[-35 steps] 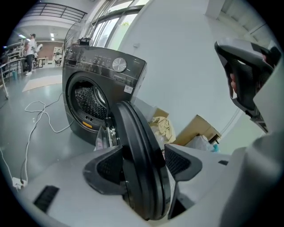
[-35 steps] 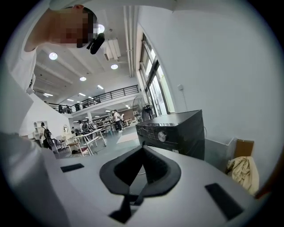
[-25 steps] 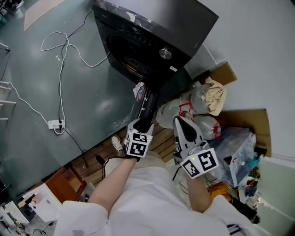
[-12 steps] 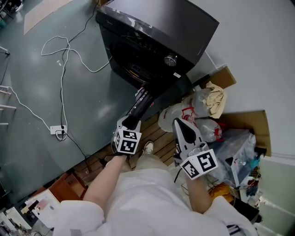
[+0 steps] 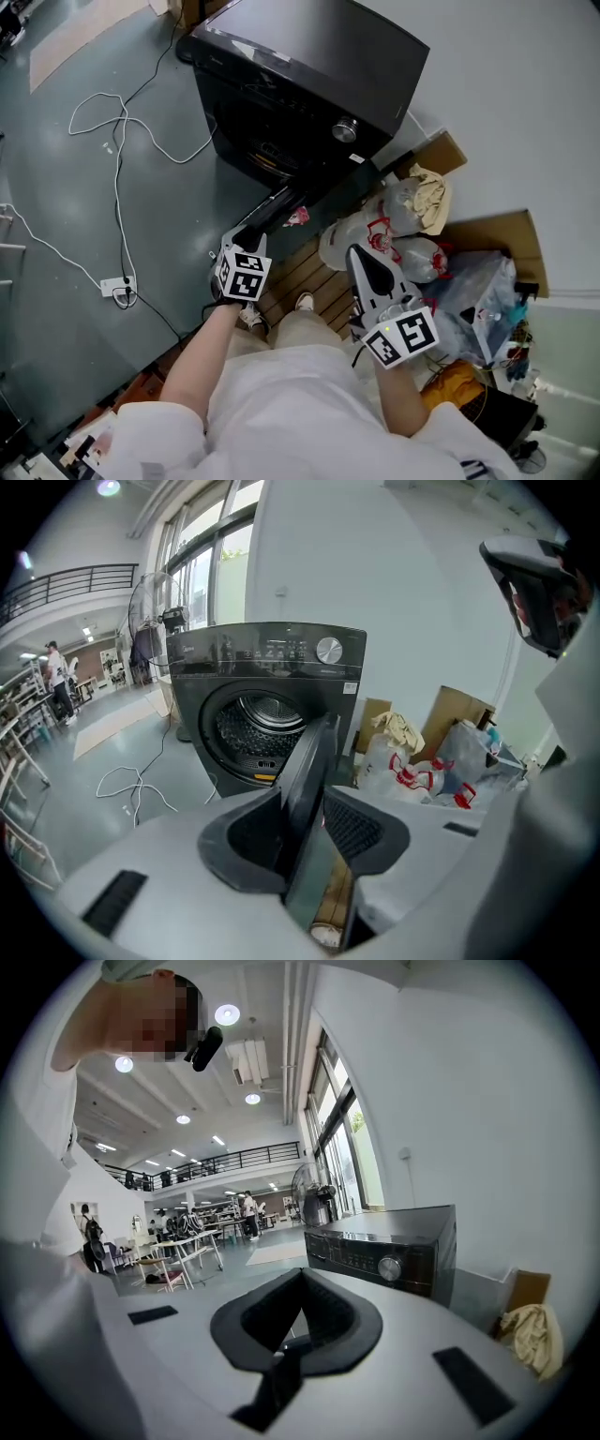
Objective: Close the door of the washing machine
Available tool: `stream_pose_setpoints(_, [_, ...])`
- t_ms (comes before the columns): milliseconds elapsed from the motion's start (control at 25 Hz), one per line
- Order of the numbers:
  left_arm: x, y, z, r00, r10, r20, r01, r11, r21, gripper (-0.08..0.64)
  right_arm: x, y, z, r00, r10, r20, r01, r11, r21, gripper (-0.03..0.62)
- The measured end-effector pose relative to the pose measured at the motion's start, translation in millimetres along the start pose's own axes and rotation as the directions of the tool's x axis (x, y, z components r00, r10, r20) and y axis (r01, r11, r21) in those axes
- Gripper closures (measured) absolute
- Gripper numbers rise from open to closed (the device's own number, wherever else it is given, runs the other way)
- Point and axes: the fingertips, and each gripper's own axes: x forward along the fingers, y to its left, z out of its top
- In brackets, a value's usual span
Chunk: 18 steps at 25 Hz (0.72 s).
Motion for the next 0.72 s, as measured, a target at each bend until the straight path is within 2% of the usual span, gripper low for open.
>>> stream_pose_setpoints(360, [11, 44, 16, 1.0, 0.006, 0.027, -0.008, 0.997, 0.073, 0.423, -1, 1, 9, 0.996, -0.086, 0.013, 0.086, 0.996, -0.025, 0.6])
stream_pose_setpoints(720, [29, 79, 36, 0.998, 0.062, 0.014, -0.063, 0.987, 0.147, 0.42, 12, -21, -3, 0.998, -0.067, -0.013, 0.067, 0.998, 0.014, 0.6])
